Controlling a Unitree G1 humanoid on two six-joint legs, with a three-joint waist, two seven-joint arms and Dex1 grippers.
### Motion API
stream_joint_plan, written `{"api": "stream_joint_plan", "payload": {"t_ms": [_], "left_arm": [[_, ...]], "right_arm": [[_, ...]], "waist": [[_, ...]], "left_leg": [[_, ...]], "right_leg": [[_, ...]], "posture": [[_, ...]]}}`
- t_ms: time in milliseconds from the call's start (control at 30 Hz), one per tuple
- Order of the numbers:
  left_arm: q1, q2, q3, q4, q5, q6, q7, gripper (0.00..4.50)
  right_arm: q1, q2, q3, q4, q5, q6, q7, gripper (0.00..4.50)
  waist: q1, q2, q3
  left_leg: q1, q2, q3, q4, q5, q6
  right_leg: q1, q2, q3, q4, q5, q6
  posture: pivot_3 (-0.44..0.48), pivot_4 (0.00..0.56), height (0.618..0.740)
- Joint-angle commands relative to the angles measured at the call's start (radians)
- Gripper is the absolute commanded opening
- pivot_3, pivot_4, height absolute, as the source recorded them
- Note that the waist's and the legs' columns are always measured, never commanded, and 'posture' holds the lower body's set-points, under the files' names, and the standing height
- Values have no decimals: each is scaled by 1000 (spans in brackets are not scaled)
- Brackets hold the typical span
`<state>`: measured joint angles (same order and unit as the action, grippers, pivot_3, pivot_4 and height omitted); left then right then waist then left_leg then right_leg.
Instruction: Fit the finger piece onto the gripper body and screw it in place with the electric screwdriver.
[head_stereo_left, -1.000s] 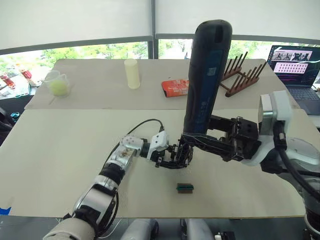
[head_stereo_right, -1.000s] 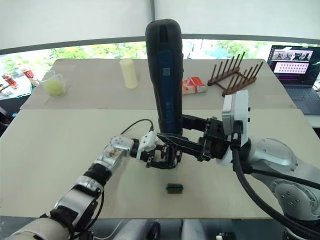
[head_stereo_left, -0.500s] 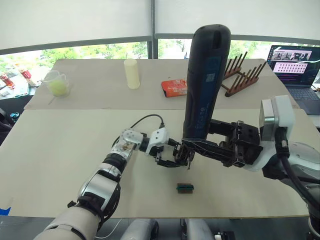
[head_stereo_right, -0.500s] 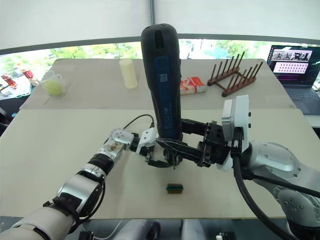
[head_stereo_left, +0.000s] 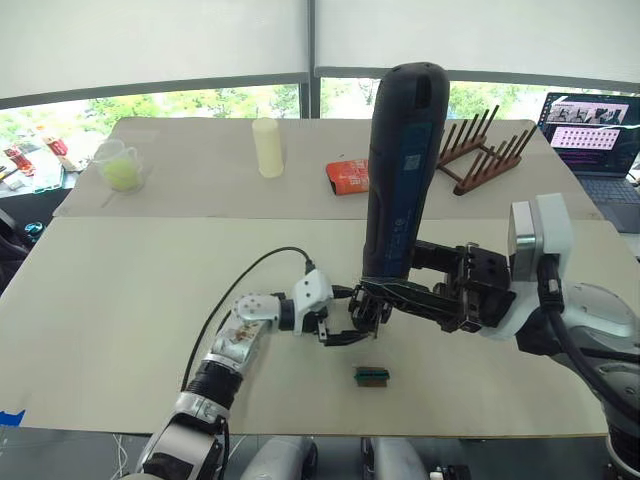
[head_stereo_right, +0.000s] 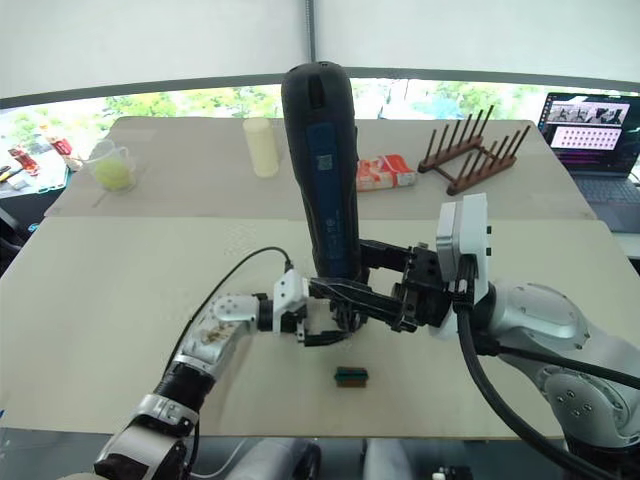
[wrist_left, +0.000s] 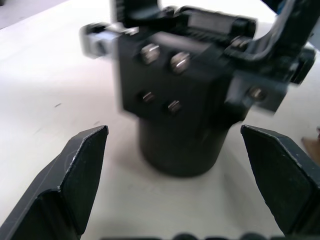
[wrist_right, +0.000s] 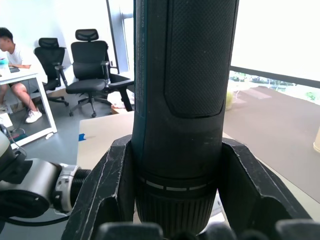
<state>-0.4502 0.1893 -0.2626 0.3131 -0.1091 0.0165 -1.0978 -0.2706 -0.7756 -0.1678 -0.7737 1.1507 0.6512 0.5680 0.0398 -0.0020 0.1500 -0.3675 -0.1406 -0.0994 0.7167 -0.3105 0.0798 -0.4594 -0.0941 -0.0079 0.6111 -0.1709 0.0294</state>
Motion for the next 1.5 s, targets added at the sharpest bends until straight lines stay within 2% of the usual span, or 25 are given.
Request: {"api": "stream_joint_plan", "payload": {"t_ms": [33,133,233,333,733,1500], "left_arm": [[11,-7,-22,-62,4,20,37,4500],[14,-1,-33,-65,-1,29,46,4500],[9,1,-36,-50,-6,23,49,3663],[-1,2,-36,-32,-10,16,47,2308],[-14,-1,-42,-3,-17,-6,35,2295],[-8,2,-45,-6,-15,-33,42,2295]], "right_arm": [[-44,14,-3,-15,-8,-32,4,1915],[-56,21,4,-11,-15,-29,5,1915],[-83,30,19,2,-40,-31,3,1915],[-138,48,44,25,-59,-29,-9,1915],[-239,110,142,104,-222,-32,28,1915],[-212,110,133,71,-208,14,58,1915]], "waist": [[0,0,0],[0,0,0],[-1,0,0],[-1,0,0],[0,0,0],[-1,0,0]], "left_leg": [[0,0,0,0,0,0],[0,0,0,0,0,0],[0,0,0,0,0,0],[0,0,0,0,0,0],[0,0,0,0,0,0],[0,0,0,0,0,0]], "right_leg": [[0,0,0,0,0,0],[0,0,0,0,0,0],[0,0,0,0,0,0],[0,0,0,0,0,0],[0,0,-1,0,0,0],[0,0,-1,0,0,0]], "posture": [[0,150,740],[0,150,740],[0,150,740],[0,150,740],[0,150,740],[0,150,740]]}}
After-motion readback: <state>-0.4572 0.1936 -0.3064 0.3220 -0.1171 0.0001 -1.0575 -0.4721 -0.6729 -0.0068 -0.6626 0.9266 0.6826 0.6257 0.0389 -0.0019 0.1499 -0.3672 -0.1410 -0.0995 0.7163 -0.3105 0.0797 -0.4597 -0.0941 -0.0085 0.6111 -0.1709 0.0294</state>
